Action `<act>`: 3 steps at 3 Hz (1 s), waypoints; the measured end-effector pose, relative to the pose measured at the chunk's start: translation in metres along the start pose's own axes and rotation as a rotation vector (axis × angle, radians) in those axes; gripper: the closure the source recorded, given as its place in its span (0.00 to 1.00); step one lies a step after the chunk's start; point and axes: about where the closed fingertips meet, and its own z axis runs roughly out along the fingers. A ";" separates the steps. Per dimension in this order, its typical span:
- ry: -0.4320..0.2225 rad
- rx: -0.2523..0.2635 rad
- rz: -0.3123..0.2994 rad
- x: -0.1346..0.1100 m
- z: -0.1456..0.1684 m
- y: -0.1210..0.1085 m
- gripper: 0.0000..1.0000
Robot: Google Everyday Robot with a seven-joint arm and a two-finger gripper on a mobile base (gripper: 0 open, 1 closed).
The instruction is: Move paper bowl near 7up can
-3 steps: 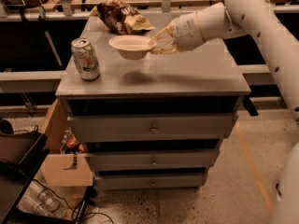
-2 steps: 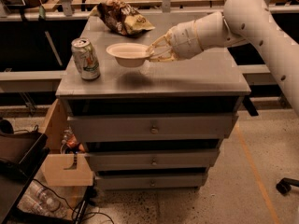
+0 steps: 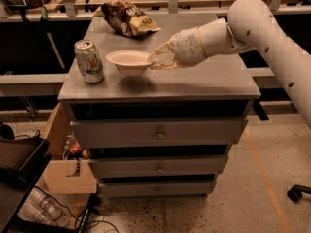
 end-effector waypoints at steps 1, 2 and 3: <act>-0.005 -0.002 0.000 -0.001 0.003 0.000 0.58; -0.010 -0.004 -0.001 -0.002 0.006 0.000 0.36; -0.015 -0.006 -0.001 -0.003 0.009 0.000 0.12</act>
Offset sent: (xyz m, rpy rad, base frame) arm -0.0003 0.0027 -0.0011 0.0005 0.0021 0.0046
